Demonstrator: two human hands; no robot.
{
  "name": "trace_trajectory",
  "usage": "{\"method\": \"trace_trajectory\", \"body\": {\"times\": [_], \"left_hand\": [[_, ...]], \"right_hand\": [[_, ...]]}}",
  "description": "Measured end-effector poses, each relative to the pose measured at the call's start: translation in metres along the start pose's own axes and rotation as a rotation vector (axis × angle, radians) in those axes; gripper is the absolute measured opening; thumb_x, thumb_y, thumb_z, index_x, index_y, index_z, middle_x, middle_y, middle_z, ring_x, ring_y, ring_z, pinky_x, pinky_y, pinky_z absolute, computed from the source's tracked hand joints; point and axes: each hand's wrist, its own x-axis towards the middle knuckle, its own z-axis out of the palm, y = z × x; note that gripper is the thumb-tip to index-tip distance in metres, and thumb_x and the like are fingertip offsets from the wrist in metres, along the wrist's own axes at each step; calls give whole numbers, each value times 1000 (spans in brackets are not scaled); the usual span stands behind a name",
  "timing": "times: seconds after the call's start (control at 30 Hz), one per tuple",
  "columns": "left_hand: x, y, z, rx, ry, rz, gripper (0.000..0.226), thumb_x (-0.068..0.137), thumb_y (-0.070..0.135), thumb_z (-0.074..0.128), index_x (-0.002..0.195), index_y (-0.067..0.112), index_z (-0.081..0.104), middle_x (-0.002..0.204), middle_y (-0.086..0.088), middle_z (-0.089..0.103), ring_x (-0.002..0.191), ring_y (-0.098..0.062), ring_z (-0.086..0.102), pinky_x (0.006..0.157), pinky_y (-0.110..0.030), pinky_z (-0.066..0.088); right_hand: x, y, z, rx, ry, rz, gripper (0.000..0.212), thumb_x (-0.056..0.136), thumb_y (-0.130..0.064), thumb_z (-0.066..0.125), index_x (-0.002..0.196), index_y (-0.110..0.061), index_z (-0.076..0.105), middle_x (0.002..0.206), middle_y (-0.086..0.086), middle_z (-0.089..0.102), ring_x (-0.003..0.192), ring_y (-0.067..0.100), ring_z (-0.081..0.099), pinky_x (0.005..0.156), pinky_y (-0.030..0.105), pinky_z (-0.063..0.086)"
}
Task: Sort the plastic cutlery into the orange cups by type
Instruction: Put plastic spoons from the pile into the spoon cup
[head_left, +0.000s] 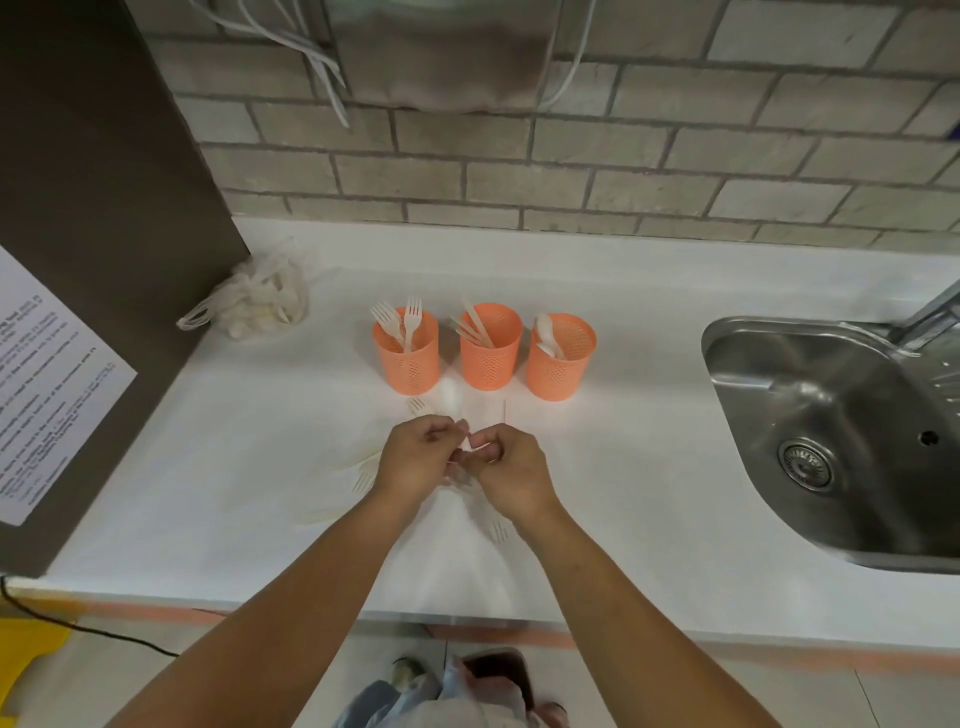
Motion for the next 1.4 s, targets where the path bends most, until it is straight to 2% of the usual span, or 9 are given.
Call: {"method": "trace_trajectory", "body": {"times": [0.13,0.33,0.53,0.77,0.83,0.9,1.03,1.17,1.4], "left_hand": [[4,-2,-4,-51,38,-2,18,98,21,71,88,7,76,77,-22,70,66,-22,66,65,-31,58],[3,-6,-12,-19,32,5,13,96,22,74,96,10,78,93,-15,77,75,-18,67,63,-21,56],[5,-8,-18,12,-33,17,11,94,22,76,100,12,76,95,-13,78,77,-18,70,68,-28,56],[8,-7,-28,6,-58,14,14,95,22,76,97,8,77,91,-6,80,77,-17,71,71,-29,55],[10,-8,-30,16,-54,14,13,96,22,75,97,9,77,91,-4,80,77,-16,71,70,-28,55],[13,-8,-31,26,-47,16,11,97,21,73,96,11,77,91,-3,80,77,-16,69,69,-27,55],[18,-7,-28,33,-47,15,15,98,25,72,94,12,78,92,-4,79,75,-14,65,69,-27,54],[23,-4,-20,35,-55,20,16,98,26,71,92,13,78,94,-10,78,73,-17,64,70,-29,56],[23,3,-4,-2,-14,2,16,99,24,68,87,21,78,94,3,81,81,-20,67,70,-31,52]], "right_hand": [[12,4,-9,-219,-19,-108,15,87,-14,70,101,-20,75,85,-10,71,71,-1,63,72,14,48],[47,16,-22,-778,77,-154,27,99,-23,57,123,-17,65,116,12,55,105,32,60,89,35,53],[59,11,-18,-963,5,-125,22,97,-17,58,118,-13,56,113,11,59,102,31,62,80,35,52],[72,4,-23,-459,116,3,33,87,-10,70,116,-16,55,95,3,66,87,24,67,76,27,53],[73,4,-27,-414,160,-51,9,88,-10,69,95,-9,64,80,5,70,70,17,62,66,21,46],[73,6,-32,-399,198,-180,17,90,-13,71,78,-2,68,74,9,71,64,21,59,63,24,42],[65,6,-39,-321,220,-365,13,89,-27,78,84,-15,80,94,-1,75,86,14,67,76,25,52],[40,-7,-44,-113,237,-406,5,94,-15,69,90,-15,72,66,-5,57,60,14,51,62,25,45],[4,-19,-29,419,212,-317,21,96,7,51,99,-5,68,84,19,71,73,29,70,76,36,62]]}}
